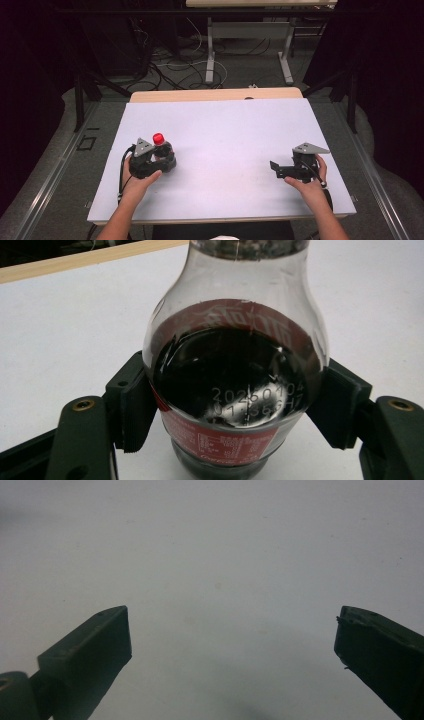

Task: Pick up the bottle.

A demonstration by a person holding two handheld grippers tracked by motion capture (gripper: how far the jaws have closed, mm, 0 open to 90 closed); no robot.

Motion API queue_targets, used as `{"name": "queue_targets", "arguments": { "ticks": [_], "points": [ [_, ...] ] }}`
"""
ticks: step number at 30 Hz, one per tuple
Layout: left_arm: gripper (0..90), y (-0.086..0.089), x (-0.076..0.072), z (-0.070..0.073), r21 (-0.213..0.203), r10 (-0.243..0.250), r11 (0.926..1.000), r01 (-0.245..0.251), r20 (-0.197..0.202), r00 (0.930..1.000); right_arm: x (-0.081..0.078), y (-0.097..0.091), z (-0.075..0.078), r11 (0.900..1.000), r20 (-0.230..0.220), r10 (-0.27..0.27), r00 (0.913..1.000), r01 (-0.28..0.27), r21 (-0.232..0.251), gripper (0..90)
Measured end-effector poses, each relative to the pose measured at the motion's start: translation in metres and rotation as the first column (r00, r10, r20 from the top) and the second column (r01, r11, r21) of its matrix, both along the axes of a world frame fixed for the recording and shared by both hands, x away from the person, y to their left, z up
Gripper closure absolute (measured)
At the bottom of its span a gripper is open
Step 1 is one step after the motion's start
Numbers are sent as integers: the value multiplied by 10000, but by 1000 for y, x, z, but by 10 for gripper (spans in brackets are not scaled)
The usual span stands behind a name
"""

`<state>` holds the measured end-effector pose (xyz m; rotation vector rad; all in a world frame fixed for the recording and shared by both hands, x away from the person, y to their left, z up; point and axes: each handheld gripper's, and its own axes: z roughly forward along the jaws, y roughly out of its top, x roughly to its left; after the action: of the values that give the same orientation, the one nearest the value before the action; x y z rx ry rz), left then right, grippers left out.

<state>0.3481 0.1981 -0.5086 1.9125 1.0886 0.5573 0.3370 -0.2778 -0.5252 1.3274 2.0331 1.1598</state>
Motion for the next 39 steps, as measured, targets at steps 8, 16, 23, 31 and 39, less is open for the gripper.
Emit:
{"name": "queue_targets", "arguments": {
  "ticks": [8, 16, 23, 31, 39],
  "points": [
    [303, -18, -4, 13, -57, -642, 9979, 642, 41, 9979, 0, -2, 4, 9998, 104, -137, 9999, 139, -145, 40],
    [303, -51, -6, 31, -152, -1547, 9878, 1547, -10, 9880, -4, 3, 24, 9998, 226, 218, 9995, -218, -12, 70],
    [303, -75, -3, 40, -275, -2046, 9785, 2045, 12, 9789, -8, 18, 43, 9968, 535, 792, 9954, -787, -101, 138],
    [303, -97, -6, 48, -297, -2405, 9702, 2404, -26, 9706, -10, 37, 66, 9901, 777, 1394, 9872, -1375, -289, 155],
    [303, -107, -12, 49, -299, -2727, 9617, 2724, -48, 9621, -7, 58, 79, 9781, 826, 2083, 9746, -2071, -228, 231]
  ]
}}
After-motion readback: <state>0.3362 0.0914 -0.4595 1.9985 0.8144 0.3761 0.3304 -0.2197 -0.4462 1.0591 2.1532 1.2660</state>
